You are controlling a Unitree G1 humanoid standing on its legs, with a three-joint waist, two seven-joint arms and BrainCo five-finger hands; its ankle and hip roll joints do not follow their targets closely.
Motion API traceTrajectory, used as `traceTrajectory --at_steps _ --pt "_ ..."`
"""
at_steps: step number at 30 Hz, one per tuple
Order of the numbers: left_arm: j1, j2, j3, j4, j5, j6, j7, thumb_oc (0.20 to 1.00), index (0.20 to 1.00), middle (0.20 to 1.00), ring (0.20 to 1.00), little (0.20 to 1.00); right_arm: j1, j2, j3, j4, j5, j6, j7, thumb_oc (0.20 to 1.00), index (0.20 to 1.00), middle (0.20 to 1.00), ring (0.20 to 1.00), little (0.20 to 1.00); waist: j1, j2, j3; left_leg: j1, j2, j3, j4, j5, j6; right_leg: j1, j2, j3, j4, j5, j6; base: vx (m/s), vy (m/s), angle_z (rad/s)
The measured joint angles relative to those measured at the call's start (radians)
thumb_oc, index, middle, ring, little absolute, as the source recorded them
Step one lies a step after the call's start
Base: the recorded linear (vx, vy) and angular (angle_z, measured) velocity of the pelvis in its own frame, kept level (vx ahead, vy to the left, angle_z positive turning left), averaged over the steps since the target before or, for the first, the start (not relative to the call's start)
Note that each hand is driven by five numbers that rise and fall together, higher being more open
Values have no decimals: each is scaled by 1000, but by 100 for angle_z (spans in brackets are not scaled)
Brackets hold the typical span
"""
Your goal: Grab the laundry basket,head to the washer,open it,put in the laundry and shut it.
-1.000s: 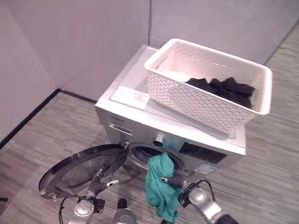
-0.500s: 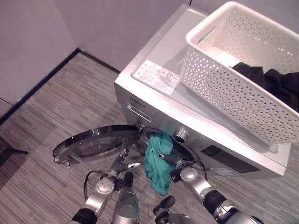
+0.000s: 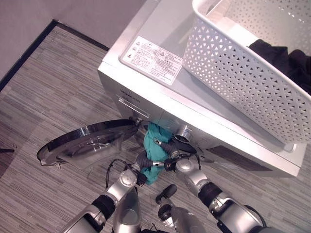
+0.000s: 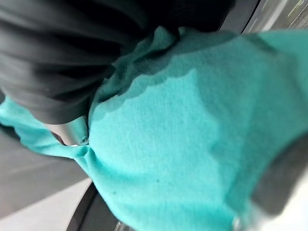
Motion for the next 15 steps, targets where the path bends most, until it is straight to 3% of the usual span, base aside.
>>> traceTrajectory --at_steps 9,15 --pt "-23 -1 -13 42 51 3 12 1000 1000 1000 1000 1000 -24 1 19 15 64 -4 -3 200 200 200 200 200 -2 -28 33 -11 16 21 5 -11 -5 -29 9 33 0 13 -9 -13 -4 -11" --pt "-200 -53 -10 195 57 10 103 1000 1000 1000 1000 1000 -33 26 19 -24 224 -93 -4 200 200 200 200 200 -31 -78 90 -68 23 28 10 -1 -8 -84 18 36 0 27 -19 -7 -35 -2"
